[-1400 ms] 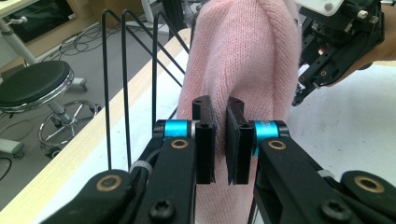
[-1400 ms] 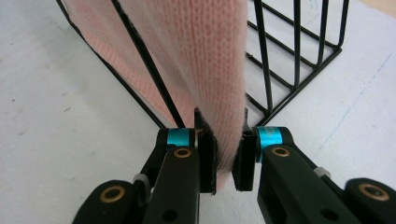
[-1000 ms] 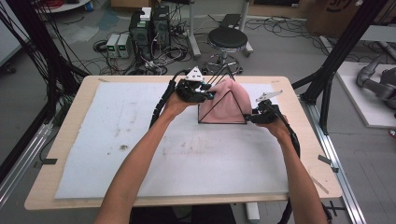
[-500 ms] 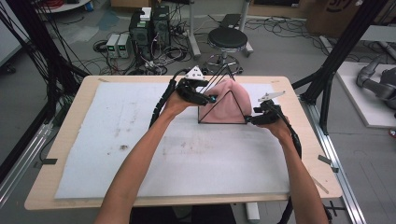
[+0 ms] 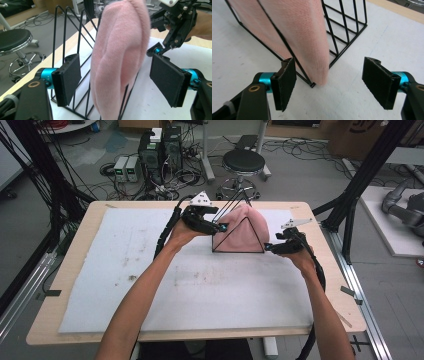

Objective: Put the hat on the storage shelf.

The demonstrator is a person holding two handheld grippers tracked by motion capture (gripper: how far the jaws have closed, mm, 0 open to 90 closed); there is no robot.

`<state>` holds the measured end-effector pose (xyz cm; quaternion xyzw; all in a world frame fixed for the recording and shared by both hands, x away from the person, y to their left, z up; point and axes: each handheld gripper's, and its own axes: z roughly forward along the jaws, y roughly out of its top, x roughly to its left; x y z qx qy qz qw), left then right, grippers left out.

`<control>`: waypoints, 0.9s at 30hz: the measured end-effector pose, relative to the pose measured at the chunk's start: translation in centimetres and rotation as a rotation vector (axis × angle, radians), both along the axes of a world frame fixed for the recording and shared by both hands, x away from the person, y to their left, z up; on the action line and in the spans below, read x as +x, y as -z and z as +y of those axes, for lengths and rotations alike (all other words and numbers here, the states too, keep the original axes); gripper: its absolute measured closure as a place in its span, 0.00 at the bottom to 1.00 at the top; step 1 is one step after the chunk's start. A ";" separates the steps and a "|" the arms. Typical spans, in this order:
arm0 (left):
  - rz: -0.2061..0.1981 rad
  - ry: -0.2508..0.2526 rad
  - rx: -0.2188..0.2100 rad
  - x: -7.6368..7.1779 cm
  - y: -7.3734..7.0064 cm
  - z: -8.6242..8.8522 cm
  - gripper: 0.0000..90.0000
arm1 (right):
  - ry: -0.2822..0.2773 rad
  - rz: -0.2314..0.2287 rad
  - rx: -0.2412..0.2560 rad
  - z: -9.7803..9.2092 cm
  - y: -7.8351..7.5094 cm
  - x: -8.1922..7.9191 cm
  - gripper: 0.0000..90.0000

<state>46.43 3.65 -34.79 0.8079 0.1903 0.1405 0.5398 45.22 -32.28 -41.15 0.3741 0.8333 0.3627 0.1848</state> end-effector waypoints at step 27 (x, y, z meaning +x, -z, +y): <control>-0.036 -0.144 -0.079 -7.5 2.0 10.6 0.29 | 0.062 -0.127 0.107 -0.7 -0.4 -7.0 0.30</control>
